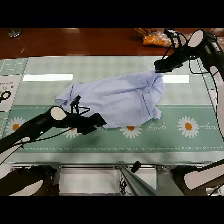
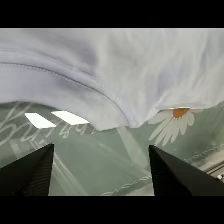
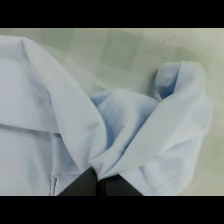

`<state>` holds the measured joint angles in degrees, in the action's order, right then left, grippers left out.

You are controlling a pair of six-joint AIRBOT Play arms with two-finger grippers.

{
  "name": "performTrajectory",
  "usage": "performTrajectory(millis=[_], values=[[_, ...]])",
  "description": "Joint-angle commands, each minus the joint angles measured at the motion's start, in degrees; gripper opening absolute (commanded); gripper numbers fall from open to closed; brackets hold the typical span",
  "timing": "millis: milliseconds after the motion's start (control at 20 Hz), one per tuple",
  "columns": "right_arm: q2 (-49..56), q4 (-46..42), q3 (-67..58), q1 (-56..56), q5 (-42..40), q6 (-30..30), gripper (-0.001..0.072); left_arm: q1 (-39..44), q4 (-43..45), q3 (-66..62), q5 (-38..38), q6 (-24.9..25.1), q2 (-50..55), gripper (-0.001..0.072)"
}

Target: Fold the shirts.

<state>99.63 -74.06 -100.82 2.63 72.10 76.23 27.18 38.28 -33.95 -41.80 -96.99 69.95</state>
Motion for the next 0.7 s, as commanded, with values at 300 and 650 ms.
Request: performTrajectory(millis=[300,650], values=[[-0.04,0.02,0.0,-0.04,0.33,-0.04,0.0029,1.9,-7.34,-0.04,8.74,0.28,4.59,0.0666],[-0.04,0.04,0.0,-0.04,0.52,-0.02,0.0029,4.79,-17.55,-5.31,11.19,6.99,12.87,0.0315]])
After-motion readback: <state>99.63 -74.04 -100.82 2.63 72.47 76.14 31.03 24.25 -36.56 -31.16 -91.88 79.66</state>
